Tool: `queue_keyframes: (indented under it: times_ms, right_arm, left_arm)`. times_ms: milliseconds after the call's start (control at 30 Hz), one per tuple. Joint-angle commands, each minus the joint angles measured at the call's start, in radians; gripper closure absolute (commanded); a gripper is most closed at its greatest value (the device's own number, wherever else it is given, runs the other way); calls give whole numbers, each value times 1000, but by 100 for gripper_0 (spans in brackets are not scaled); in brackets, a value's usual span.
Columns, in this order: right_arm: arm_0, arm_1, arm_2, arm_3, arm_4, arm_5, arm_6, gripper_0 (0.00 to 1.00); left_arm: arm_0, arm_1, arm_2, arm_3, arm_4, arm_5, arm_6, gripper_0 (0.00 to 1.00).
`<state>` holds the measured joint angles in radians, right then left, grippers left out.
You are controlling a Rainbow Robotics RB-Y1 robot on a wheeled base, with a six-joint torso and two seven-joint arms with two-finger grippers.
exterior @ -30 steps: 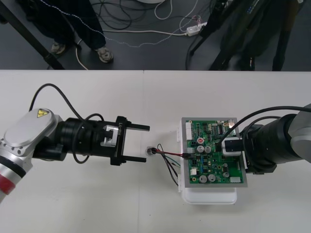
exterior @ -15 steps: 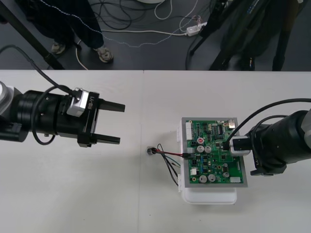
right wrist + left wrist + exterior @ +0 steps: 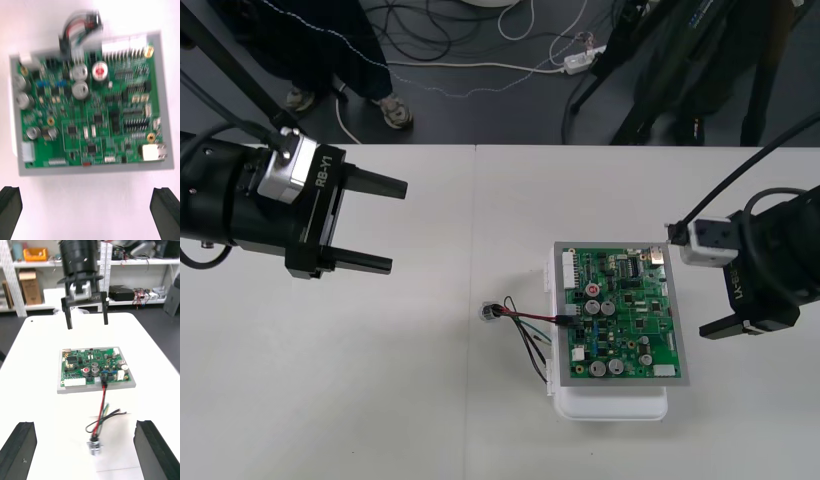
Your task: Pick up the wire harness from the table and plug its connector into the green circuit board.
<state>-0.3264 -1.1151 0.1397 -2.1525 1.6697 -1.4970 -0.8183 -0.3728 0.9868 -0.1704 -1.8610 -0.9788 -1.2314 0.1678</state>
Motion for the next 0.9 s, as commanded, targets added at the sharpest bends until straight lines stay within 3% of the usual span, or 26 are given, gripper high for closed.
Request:
queue_keyframes:
  times_ms: [33,333,533,767,900]
  right_arm:
    - [4,-17,-134,-26,-153,-2,38,0]
    - [4,57,-195,88,-504,44,54,0]
    - [4,135,-258,88,-545,17,74,0]
    - [6,319,-362,88,-544,-62,87,0]
    - [6,340,-371,85,-553,-74,100,0]
  left_arm:
    - [8,81,77,-86,17,52,121,24]
    - [8,177,144,-184,17,72,274,24]
    - [8,220,166,-225,17,99,321,24]
    - [-5,271,169,-273,19,159,341,23]
    - [-38,291,169,-277,19,162,358,24]
